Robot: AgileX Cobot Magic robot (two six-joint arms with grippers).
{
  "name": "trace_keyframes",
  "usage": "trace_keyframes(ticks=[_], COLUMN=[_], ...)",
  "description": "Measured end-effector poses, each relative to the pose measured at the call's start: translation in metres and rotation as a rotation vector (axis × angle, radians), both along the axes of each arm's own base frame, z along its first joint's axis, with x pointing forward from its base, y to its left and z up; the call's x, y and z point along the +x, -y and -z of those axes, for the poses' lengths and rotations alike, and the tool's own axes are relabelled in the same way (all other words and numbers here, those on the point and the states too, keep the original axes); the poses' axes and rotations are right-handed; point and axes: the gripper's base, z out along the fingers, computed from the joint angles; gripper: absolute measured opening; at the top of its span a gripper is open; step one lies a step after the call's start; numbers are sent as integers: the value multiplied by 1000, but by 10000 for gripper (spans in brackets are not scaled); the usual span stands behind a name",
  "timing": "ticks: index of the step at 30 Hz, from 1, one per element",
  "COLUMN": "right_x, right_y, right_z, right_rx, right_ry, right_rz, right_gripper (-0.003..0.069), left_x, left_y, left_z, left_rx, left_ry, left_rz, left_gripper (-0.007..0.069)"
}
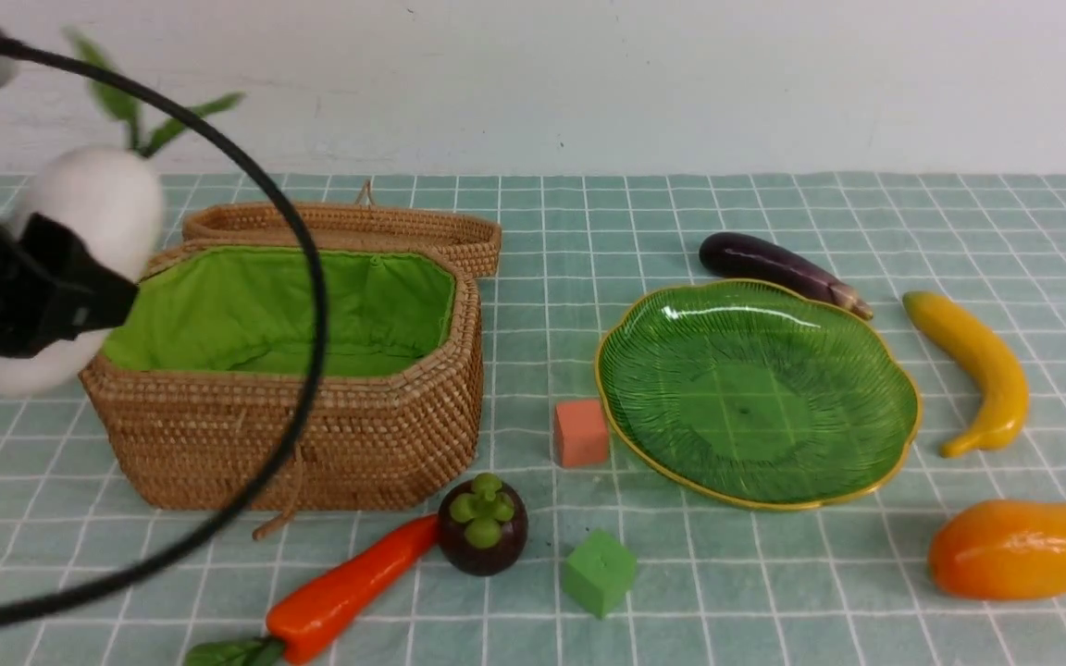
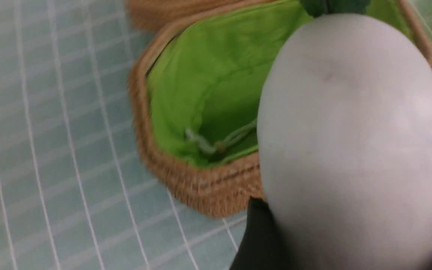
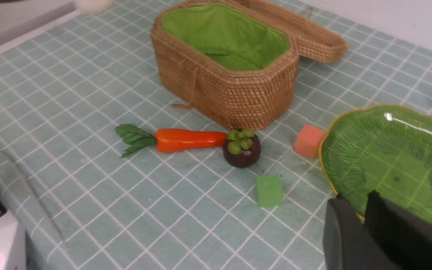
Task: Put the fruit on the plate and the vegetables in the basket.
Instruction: Take a daikon with your left arm and place it on the basket on the left.
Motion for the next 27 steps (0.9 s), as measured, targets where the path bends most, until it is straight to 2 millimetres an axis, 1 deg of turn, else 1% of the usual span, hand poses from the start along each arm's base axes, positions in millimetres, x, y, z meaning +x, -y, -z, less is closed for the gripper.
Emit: trace_keyframes(ticks=[1,2,3,4,5,7,8,9,10,11,14,16,22,25,27], right_x=[-3,-3,-3,-5,-5,-6,-6,-6,-6,-6,-7,-7,-8,-8,-8], right_y=[-1,-2,-2,-2,-2,-3,-3,-3,-3,-3,-4,-4,-4,-4,-4], right_z=[0,1,1,2,2,3,3,2,2,2,2,2,2,2,2], right_rx=[-9,-13,-15,-27,-32,-46,-49,-56,-60,-63,-62,-61,-60,-60,-61], right_ry=[-8,-10,-12,-15,-18,-9,-5,5,12,18,22,20,14,14,14], right_rz=[-29,-37,-42,-58,-66,-80,-83,-91,-98,-104,-113,-116,-123,-123,-124], right_gripper=[104,106,106,107,108,108,108,108,108,108,108,108,108,111,113], left_x=[15,23,28,47,60,88,90,106,115,128,143,146,146,141,135], left_y=[14,21,24,36,43,52,53,55,56,57,56,55,52,51,49], left_z=[-2,-1,0,6,12,27,28,38,42,54,67,70,69,63,55], left_rx=[129,167,202,274,322,409,420,454,468,489,530,546,575,576,575], left_ry=[10,14,19,22,20,2,0,-18,-24,-46,-49,-51,-53,-59,-59], left_rz=[179,236,280,378,427,482,484,487,482,471,444,438,428,424,420], left_gripper=[514,514,514,514,514,514,514,514,514,514,514,514,514,556,610])
